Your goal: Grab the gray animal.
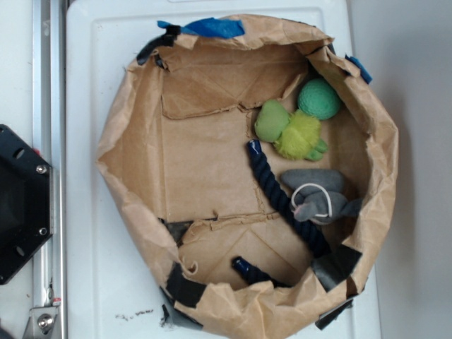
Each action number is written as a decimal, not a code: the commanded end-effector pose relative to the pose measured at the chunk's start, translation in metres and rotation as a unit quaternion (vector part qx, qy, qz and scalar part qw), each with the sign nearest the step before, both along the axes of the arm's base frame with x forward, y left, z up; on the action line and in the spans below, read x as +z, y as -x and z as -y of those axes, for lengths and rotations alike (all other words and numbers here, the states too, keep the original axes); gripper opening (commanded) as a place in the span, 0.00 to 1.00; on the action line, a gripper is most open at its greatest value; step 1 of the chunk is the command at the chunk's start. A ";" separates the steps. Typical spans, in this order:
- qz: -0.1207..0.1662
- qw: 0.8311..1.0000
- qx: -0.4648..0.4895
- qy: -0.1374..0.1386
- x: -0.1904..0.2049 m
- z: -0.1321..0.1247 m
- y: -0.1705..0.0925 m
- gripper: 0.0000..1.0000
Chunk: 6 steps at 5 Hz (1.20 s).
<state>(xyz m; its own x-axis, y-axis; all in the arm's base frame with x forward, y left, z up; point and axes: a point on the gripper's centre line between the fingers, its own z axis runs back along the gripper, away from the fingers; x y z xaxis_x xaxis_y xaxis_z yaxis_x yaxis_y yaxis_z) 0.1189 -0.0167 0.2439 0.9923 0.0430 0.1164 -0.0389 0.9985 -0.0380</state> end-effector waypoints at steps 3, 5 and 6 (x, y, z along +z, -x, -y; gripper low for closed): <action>0.040 0.999 0.008 0.010 -0.023 -0.002 -0.039 1.00; 0.073 0.997 0.014 0.024 -0.058 -0.013 -0.098 1.00; 0.079 0.995 0.028 0.052 -0.056 -0.015 -0.122 1.00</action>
